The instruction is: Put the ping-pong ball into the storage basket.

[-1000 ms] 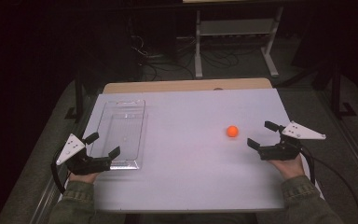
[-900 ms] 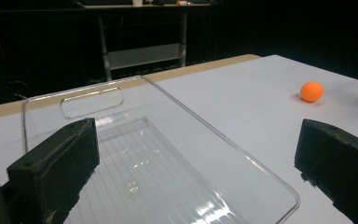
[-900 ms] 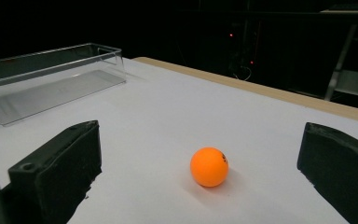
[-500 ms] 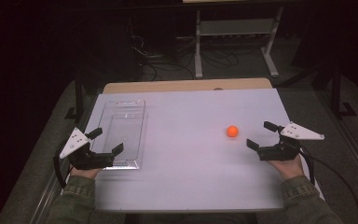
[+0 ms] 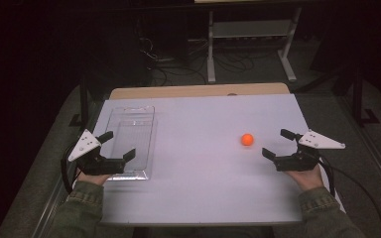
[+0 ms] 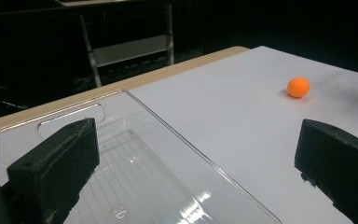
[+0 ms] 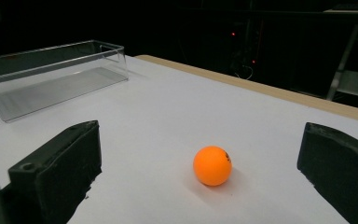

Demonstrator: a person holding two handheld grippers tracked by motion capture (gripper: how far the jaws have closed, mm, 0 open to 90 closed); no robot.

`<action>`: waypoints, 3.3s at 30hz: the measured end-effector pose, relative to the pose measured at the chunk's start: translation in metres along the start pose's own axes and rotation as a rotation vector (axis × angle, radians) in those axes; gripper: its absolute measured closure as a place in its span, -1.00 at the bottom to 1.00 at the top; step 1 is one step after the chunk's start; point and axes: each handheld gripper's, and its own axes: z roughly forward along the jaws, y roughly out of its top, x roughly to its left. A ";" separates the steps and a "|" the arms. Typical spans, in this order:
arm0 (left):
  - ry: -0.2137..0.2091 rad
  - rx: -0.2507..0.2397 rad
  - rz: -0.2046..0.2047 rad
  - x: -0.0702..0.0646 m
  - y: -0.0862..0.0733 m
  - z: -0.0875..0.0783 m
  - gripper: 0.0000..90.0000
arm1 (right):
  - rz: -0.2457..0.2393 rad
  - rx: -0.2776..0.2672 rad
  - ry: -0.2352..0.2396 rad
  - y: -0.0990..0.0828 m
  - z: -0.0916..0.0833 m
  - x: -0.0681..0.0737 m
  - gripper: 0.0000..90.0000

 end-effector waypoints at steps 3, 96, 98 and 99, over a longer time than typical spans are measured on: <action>0.000 0.008 0.002 0.001 0.001 0.002 -1.00 | -0.002 -0.003 -0.002 0.000 0.000 0.000 -1.00; -0.259 0.218 0.247 -0.055 0.108 0.119 -1.00 | 0.007 -0.030 0.029 0.000 -0.005 -0.001 -1.00; -0.264 0.223 0.257 -0.056 0.110 0.122 -1.00 | 0.011 -0.030 0.029 0.000 -0.005 -0.001 -1.00; -0.265 0.226 0.259 -0.057 0.111 0.123 -1.00 | 0.012 -0.030 0.029 0.000 -0.005 -0.001 -1.00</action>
